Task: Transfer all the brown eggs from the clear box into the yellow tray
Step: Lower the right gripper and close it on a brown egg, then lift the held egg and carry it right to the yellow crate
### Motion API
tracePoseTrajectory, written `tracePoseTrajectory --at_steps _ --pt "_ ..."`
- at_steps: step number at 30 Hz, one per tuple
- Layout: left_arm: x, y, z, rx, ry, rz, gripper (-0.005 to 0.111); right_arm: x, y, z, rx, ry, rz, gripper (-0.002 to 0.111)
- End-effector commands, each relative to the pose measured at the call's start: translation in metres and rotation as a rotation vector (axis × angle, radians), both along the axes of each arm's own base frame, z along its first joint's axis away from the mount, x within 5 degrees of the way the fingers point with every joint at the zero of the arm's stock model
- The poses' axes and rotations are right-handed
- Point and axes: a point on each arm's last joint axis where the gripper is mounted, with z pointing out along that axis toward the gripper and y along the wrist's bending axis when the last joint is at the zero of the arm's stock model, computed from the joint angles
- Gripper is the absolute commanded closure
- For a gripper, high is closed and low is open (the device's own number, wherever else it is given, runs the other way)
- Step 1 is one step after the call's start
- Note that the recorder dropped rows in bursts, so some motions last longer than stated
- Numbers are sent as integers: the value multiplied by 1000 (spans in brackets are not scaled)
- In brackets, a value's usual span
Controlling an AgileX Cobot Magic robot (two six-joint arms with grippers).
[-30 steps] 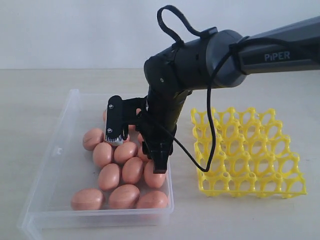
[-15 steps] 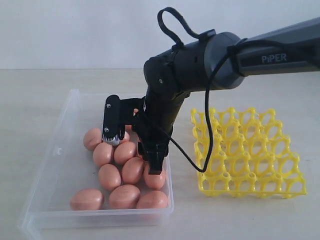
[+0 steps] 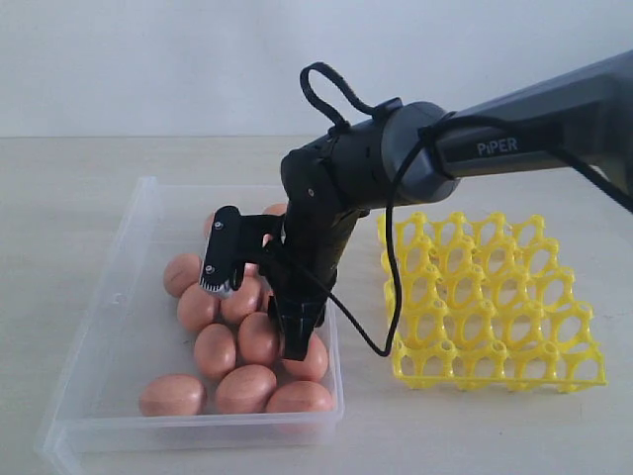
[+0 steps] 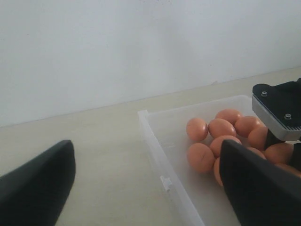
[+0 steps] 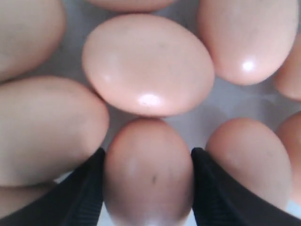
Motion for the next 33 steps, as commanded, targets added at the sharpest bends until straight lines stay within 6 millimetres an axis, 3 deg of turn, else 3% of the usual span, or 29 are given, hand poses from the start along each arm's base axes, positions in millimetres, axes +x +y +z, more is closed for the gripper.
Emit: tracePoseTrajectory --at_steps 1,11,20,23,27,33 --pt "0 0 0 -15 -4 1 29 5 3 3 67 -20 -59 108" --pt "0 0 0 -15 -4 1 29 25 -5 7 371 44 -364 109" --pt "0 0 0 -15 -4 1 29 21 -38 2 678 -367 -592 109" --pt "0 0 0 -15 -4 1 29 5 -38 1 973 -327 -546 109" --pt "0 0 0 -15 -4 1 29 -19 -42 11 1395 -228 -358 109" --pt "0 0 0 -15 -4 1 29 -23 -63 2 1379 -233 -428 109"
